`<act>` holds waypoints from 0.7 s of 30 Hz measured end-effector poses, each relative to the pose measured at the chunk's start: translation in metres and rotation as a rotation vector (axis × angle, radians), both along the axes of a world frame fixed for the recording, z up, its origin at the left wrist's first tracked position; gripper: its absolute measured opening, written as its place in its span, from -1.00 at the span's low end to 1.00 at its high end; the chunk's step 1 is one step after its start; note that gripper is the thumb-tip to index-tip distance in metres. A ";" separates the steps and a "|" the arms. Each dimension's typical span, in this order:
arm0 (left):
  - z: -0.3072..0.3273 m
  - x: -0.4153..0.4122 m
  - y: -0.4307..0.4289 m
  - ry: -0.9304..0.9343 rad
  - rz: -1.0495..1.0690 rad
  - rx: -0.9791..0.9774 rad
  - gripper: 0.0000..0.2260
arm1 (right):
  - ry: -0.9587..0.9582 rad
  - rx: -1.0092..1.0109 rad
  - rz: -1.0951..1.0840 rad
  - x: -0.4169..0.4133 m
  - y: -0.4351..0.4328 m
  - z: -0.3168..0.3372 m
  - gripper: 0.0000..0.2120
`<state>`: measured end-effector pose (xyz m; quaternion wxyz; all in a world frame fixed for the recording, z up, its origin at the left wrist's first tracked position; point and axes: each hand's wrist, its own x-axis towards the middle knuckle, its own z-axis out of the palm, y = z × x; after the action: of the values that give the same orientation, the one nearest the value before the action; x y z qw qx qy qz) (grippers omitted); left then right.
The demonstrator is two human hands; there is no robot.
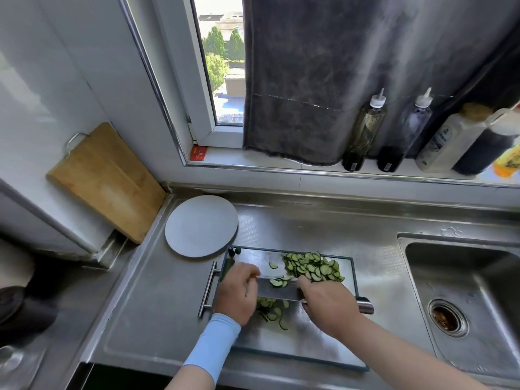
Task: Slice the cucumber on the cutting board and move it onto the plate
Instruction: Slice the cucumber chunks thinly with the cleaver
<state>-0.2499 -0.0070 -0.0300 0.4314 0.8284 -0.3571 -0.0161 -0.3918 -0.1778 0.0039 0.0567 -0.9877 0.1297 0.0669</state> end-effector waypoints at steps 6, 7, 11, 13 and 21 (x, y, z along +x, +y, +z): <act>-0.003 -0.017 -0.018 0.178 -0.286 0.382 -0.77 | 0.056 -0.054 0.040 -0.001 0.005 -0.010 -0.51; -0.001 -0.016 -0.023 0.209 -0.308 0.433 -0.75 | 0.071 -0.058 0.050 -0.002 0.007 -0.011 -0.53; -0.001 -0.004 -0.037 0.439 -0.301 0.469 -0.64 | 0.098 0.004 0.041 -0.004 0.011 -0.010 -0.47; 0.001 0.004 -0.035 0.447 -0.186 0.411 -0.61 | 0.051 -0.010 0.043 -0.004 0.009 -0.007 -0.48; 0.008 0.004 -0.029 0.505 -0.229 0.536 -0.53 | -0.014 -0.066 0.049 -0.005 0.009 0.001 -0.53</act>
<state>-0.2464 -0.0359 -0.0220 0.2693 0.8365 -0.3129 -0.3602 -0.3968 -0.1690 0.0048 0.0235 -0.9923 0.1073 0.0569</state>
